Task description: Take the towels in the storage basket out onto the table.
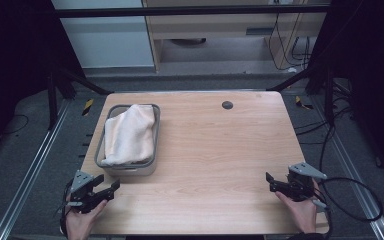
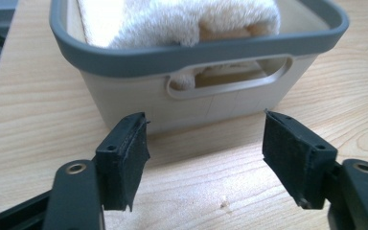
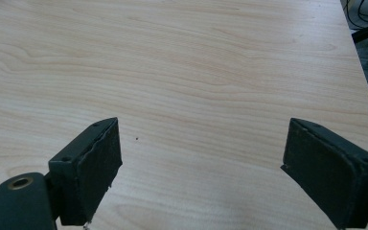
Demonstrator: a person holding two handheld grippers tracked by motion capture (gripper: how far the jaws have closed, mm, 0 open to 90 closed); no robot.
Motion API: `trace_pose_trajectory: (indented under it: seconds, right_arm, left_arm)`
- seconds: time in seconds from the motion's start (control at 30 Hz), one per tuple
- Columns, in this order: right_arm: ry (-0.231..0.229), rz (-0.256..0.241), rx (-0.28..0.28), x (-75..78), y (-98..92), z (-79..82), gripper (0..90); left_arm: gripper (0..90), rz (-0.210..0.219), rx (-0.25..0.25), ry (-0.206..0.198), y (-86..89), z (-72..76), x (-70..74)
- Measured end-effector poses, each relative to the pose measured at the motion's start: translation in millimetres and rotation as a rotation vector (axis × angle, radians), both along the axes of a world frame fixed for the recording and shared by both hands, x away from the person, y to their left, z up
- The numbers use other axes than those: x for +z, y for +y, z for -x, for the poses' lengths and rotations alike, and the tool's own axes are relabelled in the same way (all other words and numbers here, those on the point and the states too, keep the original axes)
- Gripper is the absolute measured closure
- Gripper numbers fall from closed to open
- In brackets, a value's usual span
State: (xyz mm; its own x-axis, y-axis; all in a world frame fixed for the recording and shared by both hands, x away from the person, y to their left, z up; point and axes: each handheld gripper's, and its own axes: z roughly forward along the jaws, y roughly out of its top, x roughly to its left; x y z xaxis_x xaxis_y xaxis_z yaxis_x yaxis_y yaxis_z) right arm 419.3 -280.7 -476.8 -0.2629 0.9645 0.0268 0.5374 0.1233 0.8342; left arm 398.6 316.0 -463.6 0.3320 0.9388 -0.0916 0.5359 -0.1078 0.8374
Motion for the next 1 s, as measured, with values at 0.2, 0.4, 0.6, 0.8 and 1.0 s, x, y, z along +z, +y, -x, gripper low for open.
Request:
trace_pose_trajectory:
  seconds: [0.2,0.4,0.6,0.8,1.0]
  right_arm:
    - [-0.005,-0.034,0.001,2.1,-0.2,4.9,12.8]
    - [-0.017,-0.005,-0.012,5.0,0.3,6.3,12.8]
    - [-0.022,0.036,0.003,5.7,6.0,8.4,12.3]
    - [-0.022,0.047,0.003,6.5,7.9,10.1,12.1]
    - [-0.002,0.059,0.001,4.2,8.4,8.4,11.8]
  left_arm:
    - [31.5,-0.004,0.033,-0.04,3.0,2.1,12.0]
    - [27.9,-0.005,0.042,-0.052,5.4,-4.9,29.9]
    - [26.8,0.022,0.036,-0.054,10.4,-10.9,46.6]
    - [25.0,0.049,0.019,-0.031,11.2,-21.6,60.4]
    - [25.3,0.044,-0.013,0.001,7.7,-37.7,73.0]
